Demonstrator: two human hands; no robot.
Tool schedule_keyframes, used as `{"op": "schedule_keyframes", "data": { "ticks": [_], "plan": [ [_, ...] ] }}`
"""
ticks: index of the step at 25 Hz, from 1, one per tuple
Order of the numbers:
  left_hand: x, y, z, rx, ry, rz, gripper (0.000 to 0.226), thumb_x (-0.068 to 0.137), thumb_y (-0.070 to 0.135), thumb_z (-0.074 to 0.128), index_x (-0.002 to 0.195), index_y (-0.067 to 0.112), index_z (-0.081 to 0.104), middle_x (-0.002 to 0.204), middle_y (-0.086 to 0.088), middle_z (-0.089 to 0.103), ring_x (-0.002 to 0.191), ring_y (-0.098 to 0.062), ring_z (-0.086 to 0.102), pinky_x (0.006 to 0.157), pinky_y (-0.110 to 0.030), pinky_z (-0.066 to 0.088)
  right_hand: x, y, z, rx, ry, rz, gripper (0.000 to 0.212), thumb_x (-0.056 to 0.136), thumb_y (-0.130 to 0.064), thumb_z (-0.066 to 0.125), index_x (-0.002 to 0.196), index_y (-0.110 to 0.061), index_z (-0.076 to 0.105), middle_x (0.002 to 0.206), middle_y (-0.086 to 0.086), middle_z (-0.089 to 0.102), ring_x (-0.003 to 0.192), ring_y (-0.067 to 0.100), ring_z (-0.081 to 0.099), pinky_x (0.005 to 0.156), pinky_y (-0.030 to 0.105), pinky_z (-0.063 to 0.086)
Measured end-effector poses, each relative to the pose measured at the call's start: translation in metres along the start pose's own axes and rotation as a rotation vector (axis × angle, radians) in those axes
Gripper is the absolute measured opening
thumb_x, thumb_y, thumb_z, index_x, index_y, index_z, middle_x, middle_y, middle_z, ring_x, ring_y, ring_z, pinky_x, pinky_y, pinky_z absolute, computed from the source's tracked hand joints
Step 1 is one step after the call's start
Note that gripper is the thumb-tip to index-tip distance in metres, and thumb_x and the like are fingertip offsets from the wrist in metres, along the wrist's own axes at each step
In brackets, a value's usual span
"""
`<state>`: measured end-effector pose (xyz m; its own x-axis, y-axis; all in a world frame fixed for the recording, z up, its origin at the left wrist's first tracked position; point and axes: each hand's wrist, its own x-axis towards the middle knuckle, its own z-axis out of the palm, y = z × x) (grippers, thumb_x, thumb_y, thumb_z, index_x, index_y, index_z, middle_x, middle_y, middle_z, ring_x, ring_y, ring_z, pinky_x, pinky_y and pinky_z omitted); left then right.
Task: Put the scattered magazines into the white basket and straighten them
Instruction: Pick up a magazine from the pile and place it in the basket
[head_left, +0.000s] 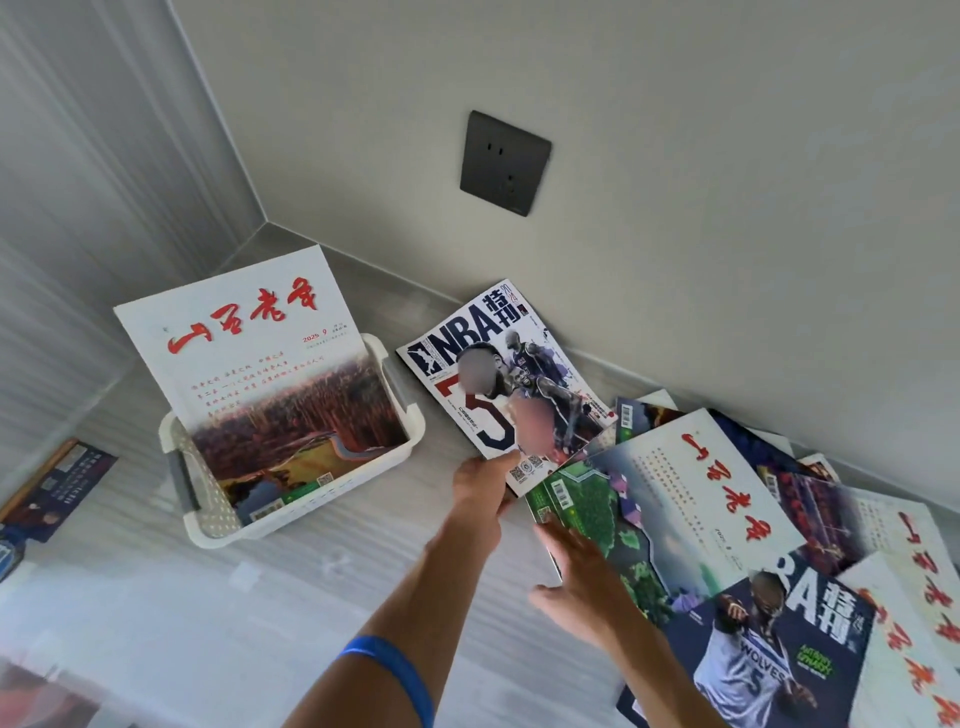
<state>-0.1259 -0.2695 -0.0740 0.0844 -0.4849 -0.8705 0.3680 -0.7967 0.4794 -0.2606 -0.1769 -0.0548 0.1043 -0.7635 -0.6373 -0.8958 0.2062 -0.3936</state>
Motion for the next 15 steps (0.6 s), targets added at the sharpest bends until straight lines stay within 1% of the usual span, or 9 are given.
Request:
{"op": "schedule_keyframes", "data": {
  "ticks": [3,4,5,7,8,10,11,13,15],
  "plan": [
    [0.008,-0.001,0.02,0.018,0.113,0.153,0.027,0.089,0.013,0.062,0.115,0.018,0.061,0.113,-0.006,0.071,0.098,-0.024,0.066,0.092,-0.04,0.056,-0.001,0.003,0.002,0.041,-0.016,-0.03,0.083,0.079,-0.03,0.058,0.152,-0.037,0.019,0.163,-0.018,0.003,0.149,0.008,0.006,0.121,0.04,0.018],
    [0.006,0.0,0.025,0.06,0.141,0.209,0.033,0.09,0.01,0.058,0.121,0.021,0.057,0.118,-0.003,0.069,0.1,-0.022,0.065,0.092,-0.039,0.055,0.0,0.004,0.001,0.076,-0.028,-0.032,0.08,0.08,-0.03,0.059,0.151,-0.037,0.023,0.162,-0.019,0.011,0.148,0.007,0.012,0.12,0.037,0.022],
    [0.0,0.0,0.026,0.088,0.148,0.255,0.038,0.091,0.007,0.054,0.126,0.023,0.055,0.12,-0.001,0.068,0.097,-0.019,0.064,0.088,-0.035,0.056,-0.001,0.006,-0.001,0.154,-0.044,-0.023,0.075,0.081,-0.029,0.059,0.149,-0.037,0.028,0.156,-0.02,0.028,0.142,0.006,0.027,0.114,0.034,0.032],
    [-0.018,-0.004,0.02,0.016,0.075,0.315,0.044,0.092,0.002,0.053,0.128,0.026,0.055,0.115,0.004,0.07,0.088,-0.011,0.066,0.071,-0.028,0.056,-0.004,0.016,-0.007,0.57,-0.038,0.045,0.054,0.09,-0.019,0.057,0.139,-0.035,0.043,0.117,-0.021,0.066,0.112,0.009,0.061,0.084,0.027,0.051],
    [-0.031,-0.009,0.008,-0.027,0.014,0.331,0.044,0.092,0.001,0.055,0.127,0.028,0.056,0.112,0.006,0.071,0.087,-0.009,0.067,0.067,-0.025,0.056,-0.005,0.022,-0.013,0.894,0.042,0.112,0.044,0.095,-0.013,0.053,0.136,-0.03,0.048,0.109,-0.013,0.071,0.106,0.017,0.066,0.078,0.029,0.052],
    [-0.056,-0.019,-0.029,-0.037,-0.108,0.396,0.042,0.093,0.003,0.057,0.125,0.03,0.059,0.11,0.008,0.074,0.096,-0.014,0.07,0.077,-0.032,0.057,-0.009,0.03,-0.03,1.469,0.201,0.232,0.037,0.098,-0.017,0.048,0.136,-0.017,0.049,0.12,0.009,0.067,0.111,0.034,0.063,0.084,0.043,0.052],
    [-0.067,-0.025,-0.05,-0.023,-0.181,0.453,0.04,0.093,0.004,0.057,0.125,0.028,0.059,0.113,0.006,0.074,0.102,-0.018,0.07,0.085,-0.038,0.057,-0.011,0.031,-0.04,1.57,0.235,0.226,0.041,0.094,-0.027,0.054,0.133,-0.015,0.05,0.126,0.012,0.063,0.114,0.035,0.059,0.088,0.048,0.05],
    [-0.09,-0.026,-0.091,0.002,-0.333,0.564,0.037,0.091,0.009,0.058,0.126,0.02,0.059,0.119,-0.004,0.072,0.109,-0.026,0.068,0.088,-0.041,0.057,-0.014,0.016,-0.067,1.448,0.216,0.102,0.058,0.073,-0.05,0.071,0.123,-0.022,0.059,0.128,0.007,0.062,0.117,0.03,0.057,0.095,0.051,0.045],
    [-0.108,-0.016,-0.124,0.056,-0.442,0.615,0.036,0.089,0.01,0.06,0.125,0.016,0.06,0.121,-0.011,0.07,0.109,-0.031,0.067,0.085,-0.038,0.058,-0.019,-0.015,-0.094,1.235,0.065,-0.072,0.063,0.064,-0.055,0.077,0.12,-0.028,0.064,0.123,0.003,0.068,0.115,0.027,0.061,0.091,0.048,0.044]
  ]
}}
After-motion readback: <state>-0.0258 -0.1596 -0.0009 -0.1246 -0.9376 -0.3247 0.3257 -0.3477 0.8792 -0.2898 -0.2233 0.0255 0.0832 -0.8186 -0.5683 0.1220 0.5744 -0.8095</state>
